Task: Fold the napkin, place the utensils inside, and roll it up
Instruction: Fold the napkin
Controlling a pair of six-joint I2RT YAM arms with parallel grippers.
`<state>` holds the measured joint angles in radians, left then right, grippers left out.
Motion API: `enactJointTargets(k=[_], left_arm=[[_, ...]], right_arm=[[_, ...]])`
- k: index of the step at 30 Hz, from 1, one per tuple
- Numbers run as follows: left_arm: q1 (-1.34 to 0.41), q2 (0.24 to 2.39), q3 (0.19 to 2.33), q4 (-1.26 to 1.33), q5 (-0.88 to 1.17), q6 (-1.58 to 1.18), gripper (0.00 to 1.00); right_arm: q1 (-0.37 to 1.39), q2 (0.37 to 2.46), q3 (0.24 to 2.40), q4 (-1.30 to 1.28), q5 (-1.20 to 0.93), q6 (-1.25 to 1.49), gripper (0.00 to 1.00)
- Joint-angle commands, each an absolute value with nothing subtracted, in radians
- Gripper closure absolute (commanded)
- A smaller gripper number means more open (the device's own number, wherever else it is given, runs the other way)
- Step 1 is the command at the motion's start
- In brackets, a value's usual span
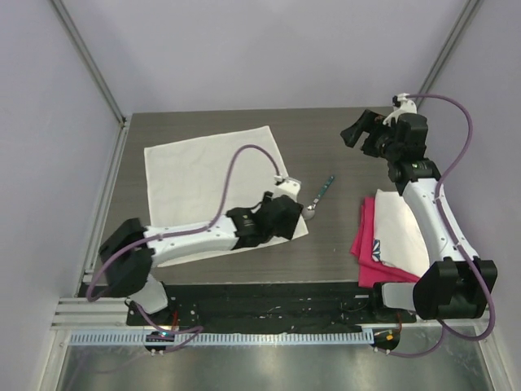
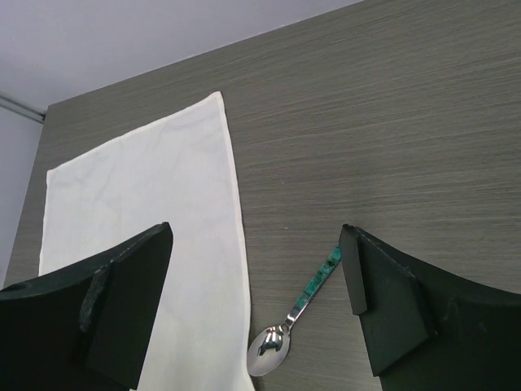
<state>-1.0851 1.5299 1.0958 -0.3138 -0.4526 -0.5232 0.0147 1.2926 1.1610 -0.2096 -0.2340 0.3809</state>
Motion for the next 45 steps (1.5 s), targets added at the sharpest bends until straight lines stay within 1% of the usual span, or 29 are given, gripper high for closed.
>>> enactJointTargets(k=[1, 3, 6, 12, 16, 18, 25, 37, 40, 41, 43, 44, 45], left_arm=[[-1.155, 1.673, 1.264, -0.238, -0.520, -0.546, 0.45], [-1.155, 1.741, 1.288, -0.224, -0.494, -0.566, 0.51], [-1.157, 1.834, 1.342, -0.236, -0.462, -0.581, 0.52], [-1.157, 1.937, 1.408, -0.291, -0.454, -0.609, 0.53], [-1.157, 1.963, 1.416, -0.261, -0.430, -0.614, 0.55], [-1.155, 1.977, 1.423, -0.258, -0.425, -0.614, 0.57], [-1.138, 2.052, 1.473, -0.302, -0.399, -0.638, 0.57], [-1.134, 2.091, 1.453, -0.301, -0.426, -0.655, 0.59], [-1.135, 2.100, 1.447, -0.311, -0.425, -0.661, 0.62], [-1.135, 2.099, 1.442, -0.311, -0.423, -0.664, 0.66], [-1.135, 2.102, 1.433, -0.311, -0.420, -0.672, 0.70], [-1.134, 2.100, 1.431, -0.311, -0.419, -0.673, 0.76], [-1.132, 2.100, 1.427, -0.311, -0.417, -0.676, 0.79]], right_arm=[[-0.028, 1.258, 1.140, -0.227, -0.242, 0.384, 0.07], [-0.037, 1.243, 1.134, -0.235, -0.244, 0.379, 0.07], [-0.046, 1.230, 1.129, -0.236, -0.250, 0.377, 0.07], [-0.054, 1.226, 1.124, -0.238, -0.261, 0.373, 0.07], [-0.054, 1.229, 1.123, -0.236, -0.270, 0.376, 0.07], [-0.054, 1.227, 1.121, -0.238, -0.273, 0.374, 0.06], [-0.054, 1.223, 1.120, -0.238, -0.276, 0.376, 0.07], [-0.054, 1.221, 1.118, -0.238, -0.282, 0.374, 0.06], [-0.054, 1.221, 1.118, -0.238, -0.284, 0.373, 0.06], [-0.054, 1.223, 1.117, -0.238, -0.284, 0.373, 0.06], [-0.054, 1.223, 1.117, -0.238, -0.282, 0.371, 0.06], [-0.054, 1.224, 1.118, -0.239, -0.282, 0.370, 0.06], [-0.054, 1.226, 1.117, -0.238, -0.282, 0.368, 0.06]])
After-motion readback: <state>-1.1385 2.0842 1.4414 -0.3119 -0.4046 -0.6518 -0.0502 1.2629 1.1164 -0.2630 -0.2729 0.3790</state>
